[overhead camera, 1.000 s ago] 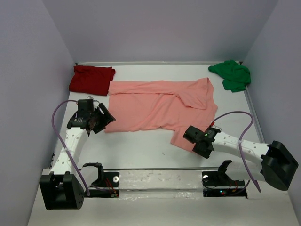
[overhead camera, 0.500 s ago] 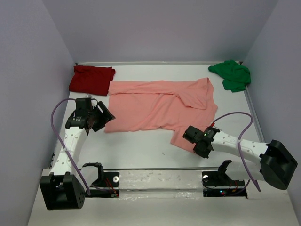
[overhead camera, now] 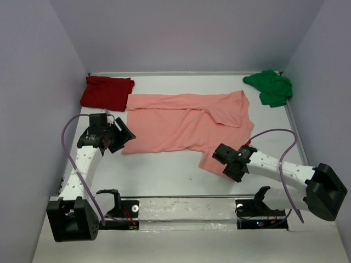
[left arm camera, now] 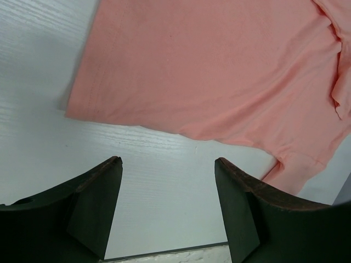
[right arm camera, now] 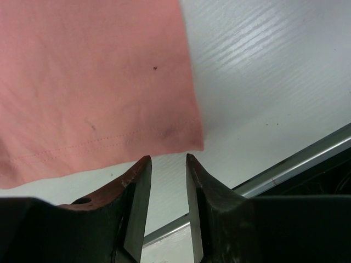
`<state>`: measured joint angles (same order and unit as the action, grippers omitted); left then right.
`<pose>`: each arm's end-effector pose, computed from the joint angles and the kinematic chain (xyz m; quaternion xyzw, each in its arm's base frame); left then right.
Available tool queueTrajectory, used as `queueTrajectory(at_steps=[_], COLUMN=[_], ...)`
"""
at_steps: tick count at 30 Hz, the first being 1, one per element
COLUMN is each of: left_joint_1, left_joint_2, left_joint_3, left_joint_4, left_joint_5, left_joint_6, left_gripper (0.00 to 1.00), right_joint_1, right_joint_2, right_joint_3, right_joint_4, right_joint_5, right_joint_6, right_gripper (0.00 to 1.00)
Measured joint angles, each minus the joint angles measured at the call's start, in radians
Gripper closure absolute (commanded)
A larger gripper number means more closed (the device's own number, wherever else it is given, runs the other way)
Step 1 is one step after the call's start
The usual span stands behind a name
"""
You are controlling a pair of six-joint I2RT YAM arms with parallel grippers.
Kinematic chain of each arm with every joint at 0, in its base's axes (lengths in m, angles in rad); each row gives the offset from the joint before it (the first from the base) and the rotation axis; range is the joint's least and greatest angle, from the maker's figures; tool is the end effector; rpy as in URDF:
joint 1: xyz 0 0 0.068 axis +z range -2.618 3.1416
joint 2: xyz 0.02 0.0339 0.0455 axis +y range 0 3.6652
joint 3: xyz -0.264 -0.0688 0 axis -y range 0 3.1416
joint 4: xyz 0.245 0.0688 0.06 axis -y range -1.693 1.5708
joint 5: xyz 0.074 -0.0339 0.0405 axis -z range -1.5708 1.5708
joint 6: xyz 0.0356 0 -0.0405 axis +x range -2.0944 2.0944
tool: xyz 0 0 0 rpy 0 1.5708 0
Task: Fold and stack the t-shirts
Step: Grap the side of the flattened tshirt closest away from the robot with both arms
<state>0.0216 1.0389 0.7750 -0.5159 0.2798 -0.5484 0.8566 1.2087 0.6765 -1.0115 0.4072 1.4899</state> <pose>0.2154 -0.0052 0.2590 -0.2054 0.8920 -0.2236 0.3348 0.1226 0.1199 0.1811 0.3075 0.9297 -0.0660 0.1915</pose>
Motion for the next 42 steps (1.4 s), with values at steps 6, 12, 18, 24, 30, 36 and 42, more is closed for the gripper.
queueTrajectory(at_steps=[6, 12, 18, 24, 30, 36, 42], left_joint_1=[0.0, 0.0, 0.002, 0.002, 0.002, 0.002, 0.002], left_joint_2=[0.0, 0.0, -0.001, -0.007, -0.007, -0.008, -0.008], left_joint_3=[0.0, -0.001, -0.002, -0.016, -0.016, -0.023, -0.023], left_joint_4=[0.003, 0.017, 0.021, 0.027, 0.035, 0.04, 0.04], left_joint_5=[0.011, 0.037, 0.056, 0.079, 0.087, 0.09, 0.091], left_joint_6=[0.002, 0.002, 0.002, 0.002, 0.002, 0.002, 0.004], left_gripper=[0.22, 0.22, 0.23, 0.22, 0.22, 0.22, 0.23], right_joint_1=[0.0, 0.0, 0.0, 0.0, 0.0, 0.0, 0.0], right_joint_2=[-0.096, -0.105, -0.075, 0.01, 0.083, 0.108, 0.079], right_joint_3=[-0.057, -0.078, -0.079, -0.064, 0.002, 0.011, -0.015], right_joint_4=[0.001, -0.002, -0.002, -0.01, -0.01, -0.006, -0.002], right_joint_5=[-0.023, -0.05, -0.064, -0.058, -0.01, 0.027, 0.029], right_joint_6=[0.066, 0.11, 0.124, 0.101, 0.029, -0.016, -0.015], right_gripper=[0.63, 0.63, 0.63, 0.66, 0.67, 0.68, 0.67])
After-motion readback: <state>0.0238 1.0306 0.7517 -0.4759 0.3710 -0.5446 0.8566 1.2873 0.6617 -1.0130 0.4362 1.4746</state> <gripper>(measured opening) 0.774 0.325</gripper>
